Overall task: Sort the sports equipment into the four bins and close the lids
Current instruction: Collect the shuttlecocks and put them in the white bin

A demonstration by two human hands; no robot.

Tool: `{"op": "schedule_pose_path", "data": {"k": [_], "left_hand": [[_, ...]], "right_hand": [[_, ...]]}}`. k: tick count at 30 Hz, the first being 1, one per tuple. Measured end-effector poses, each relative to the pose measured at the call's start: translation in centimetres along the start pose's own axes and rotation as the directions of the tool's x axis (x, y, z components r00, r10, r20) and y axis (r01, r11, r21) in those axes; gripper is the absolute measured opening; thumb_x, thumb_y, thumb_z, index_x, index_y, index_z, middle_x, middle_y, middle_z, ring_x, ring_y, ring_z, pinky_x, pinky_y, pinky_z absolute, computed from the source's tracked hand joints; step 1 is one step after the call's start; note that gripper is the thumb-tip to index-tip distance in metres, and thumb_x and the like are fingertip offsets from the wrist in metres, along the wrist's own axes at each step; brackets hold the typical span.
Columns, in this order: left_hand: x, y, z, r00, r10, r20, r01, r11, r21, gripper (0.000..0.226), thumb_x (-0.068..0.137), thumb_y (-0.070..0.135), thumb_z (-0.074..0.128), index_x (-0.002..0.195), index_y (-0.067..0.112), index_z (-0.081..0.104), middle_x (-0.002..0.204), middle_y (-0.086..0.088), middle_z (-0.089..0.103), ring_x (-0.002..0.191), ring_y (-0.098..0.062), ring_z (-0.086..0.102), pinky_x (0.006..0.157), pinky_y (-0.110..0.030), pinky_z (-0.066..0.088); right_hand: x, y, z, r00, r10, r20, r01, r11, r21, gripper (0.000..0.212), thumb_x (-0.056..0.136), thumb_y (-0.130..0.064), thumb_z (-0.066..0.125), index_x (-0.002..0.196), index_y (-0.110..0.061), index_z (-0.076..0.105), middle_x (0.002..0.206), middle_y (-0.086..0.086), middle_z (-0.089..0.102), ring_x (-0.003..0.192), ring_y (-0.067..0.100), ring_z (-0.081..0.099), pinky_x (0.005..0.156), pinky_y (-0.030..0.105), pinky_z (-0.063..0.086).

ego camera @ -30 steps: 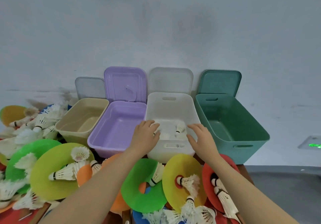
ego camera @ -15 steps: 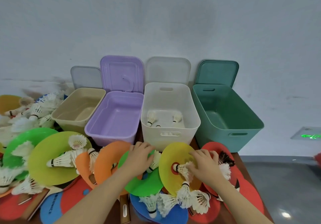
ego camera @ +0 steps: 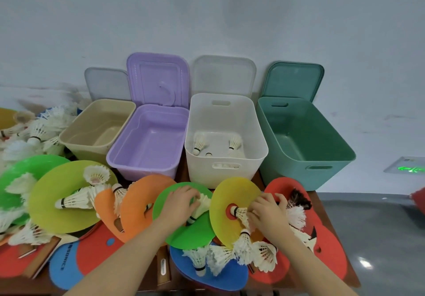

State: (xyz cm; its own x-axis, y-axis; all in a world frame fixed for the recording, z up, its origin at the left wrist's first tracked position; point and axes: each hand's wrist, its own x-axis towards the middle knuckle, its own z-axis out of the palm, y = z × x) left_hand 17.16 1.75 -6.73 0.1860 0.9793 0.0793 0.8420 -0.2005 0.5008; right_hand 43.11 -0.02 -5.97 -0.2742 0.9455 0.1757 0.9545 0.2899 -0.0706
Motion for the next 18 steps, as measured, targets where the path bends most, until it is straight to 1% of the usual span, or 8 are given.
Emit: {"op": "schedule_pose_path", "data": {"k": [2, 4, 6, 8, 11, 14, 16, 18], "left_hand": [[-0.3, 0.0, -0.2, 0.999, -0.028, -0.021, 0.026, 0.996, -0.090, 0.001, 0.086, 0.022, 0.062, 0.086, 0.022, 0.062, 0.095, 0.011, 0.055, 0.090, -0.013, 0.053, 0.079, -0.029, 0.042], [-0.7, 0.0, -0.6, 0.998, -0.042, -0.038, 0.036, 0.987, -0.158, 0.008, 0.085, 0.017, 0.063, 0.080, 0.022, 0.060, 0.092, 0.010, 0.054, 0.085, -0.012, 0.053, 0.076, -0.028, 0.042], [-1.1, -0.1, -1.2, 0.996, 0.000, -0.086, -0.016, 0.983, -0.184, 0.007, 0.085, 0.012, 0.064, 0.080, 0.017, 0.062, 0.091, 0.008, 0.055, 0.085, -0.010, 0.053, 0.075, -0.025, 0.040], [-1.4, 0.0, -2.1, 0.985, 0.045, -0.168, -0.080, 0.975, -0.207, 0.006, 0.084, 0.009, 0.065, 0.080, 0.013, 0.063, 0.092, 0.005, 0.056, 0.086, -0.009, 0.053, 0.078, -0.023, 0.041], [-1.7, 0.6, -4.0, 0.943, 0.095, -0.319, -0.157, 0.972, -0.173, 0.004, 0.082, 0.007, 0.069, 0.082, 0.009, 0.066, 0.095, 0.001, 0.060, 0.087, -0.009, 0.055, 0.078, -0.018, 0.040], [-1.3, 1.2, -6.0, 0.891, 0.146, -0.429, -0.223, 0.966, -0.133, 0.005, 0.081, 0.007, 0.069, 0.085, 0.008, 0.067, 0.097, -0.001, 0.060, 0.090, -0.011, 0.055, 0.079, -0.021, 0.043], [-0.5, 1.8, -7.4, 0.861, 0.142, -0.488, -0.238, 0.961, -0.140, 0.008, 0.084, 0.013, 0.066, 0.087, 0.006, 0.068, 0.097, -0.003, 0.060, 0.094, -0.011, 0.052, 0.082, -0.021, 0.043], [0.6, 2.6, -8.7, 0.823, 0.152, -0.547, -0.262, 0.956, -0.129, 0.021, 0.085, 0.023, 0.059, 0.084, 0.004, 0.067, 0.094, -0.006, 0.061, 0.093, -0.013, 0.052, 0.082, -0.020, 0.042]], "right_hand": [[0.0, -0.1, 0.0, 1.000, -0.009, -0.012, 0.009, 1.000, 0.024, 0.030, 0.054, -0.032, 0.088, 0.055, -0.037, 0.058, 0.064, -0.021, 0.056, 0.079, 0.010, 0.057, 0.087, 0.036, 0.022], [0.2, -0.5, -0.1, 0.999, -0.015, -0.031, 0.016, 0.999, 0.048, 0.028, 0.058, -0.029, 0.087, 0.056, -0.034, 0.059, 0.063, -0.019, 0.057, 0.075, 0.012, 0.059, 0.083, 0.035, 0.021], [0.5, -0.8, -0.5, 0.997, 0.030, -0.069, -0.020, 0.989, 0.146, 0.019, 0.069, -0.027, 0.079, 0.060, -0.031, 0.063, 0.065, -0.016, 0.059, 0.075, 0.014, 0.058, 0.079, 0.031, 0.018], [0.9, -1.1, -0.7, 0.988, 0.092, -0.127, -0.056, 0.962, 0.266, 0.013, 0.078, -0.026, 0.073, 0.067, -0.027, 0.067, 0.071, -0.014, 0.062, 0.080, 0.012, 0.054, 0.077, 0.028, 0.013], [1.7, -1.7, -1.5, 0.972, 0.059, -0.226, 0.018, 0.946, 0.323, 0.015, 0.084, -0.037, 0.062, 0.072, -0.029, 0.067, 0.077, -0.020, 0.061, 0.083, 0.004, 0.046, 0.077, 0.027, 0.012], [2.9, -2.5, -3.4, 0.932, 0.031, -0.360, 0.109, 0.926, 0.362, 0.026, 0.083, -0.043, 0.050, 0.072, -0.027, 0.067, 0.080, -0.019, 0.062, 0.083, -0.001, 0.044, 0.075, 0.026, 0.016], [4.0, -2.9, -4.8, 0.900, 0.020, -0.434, 0.164, 0.910, 0.382, 0.025, 0.084, -0.040, 0.052, 0.075, -0.023, 0.068, 0.082, -0.015, 0.063, 0.083, -0.001, 0.046, 0.076, 0.026, 0.022], [5.4, -3.1, -6.2, 0.876, 0.033, -0.481, 0.193, 0.890, 0.413, 0.016, 0.083, -0.032, 0.060, 0.077, -0.020, 0.069, 0.082, -0.011, 0.062, 0.078, 0.001, 0.048, 0.075, 0.024, 0.027]]}}
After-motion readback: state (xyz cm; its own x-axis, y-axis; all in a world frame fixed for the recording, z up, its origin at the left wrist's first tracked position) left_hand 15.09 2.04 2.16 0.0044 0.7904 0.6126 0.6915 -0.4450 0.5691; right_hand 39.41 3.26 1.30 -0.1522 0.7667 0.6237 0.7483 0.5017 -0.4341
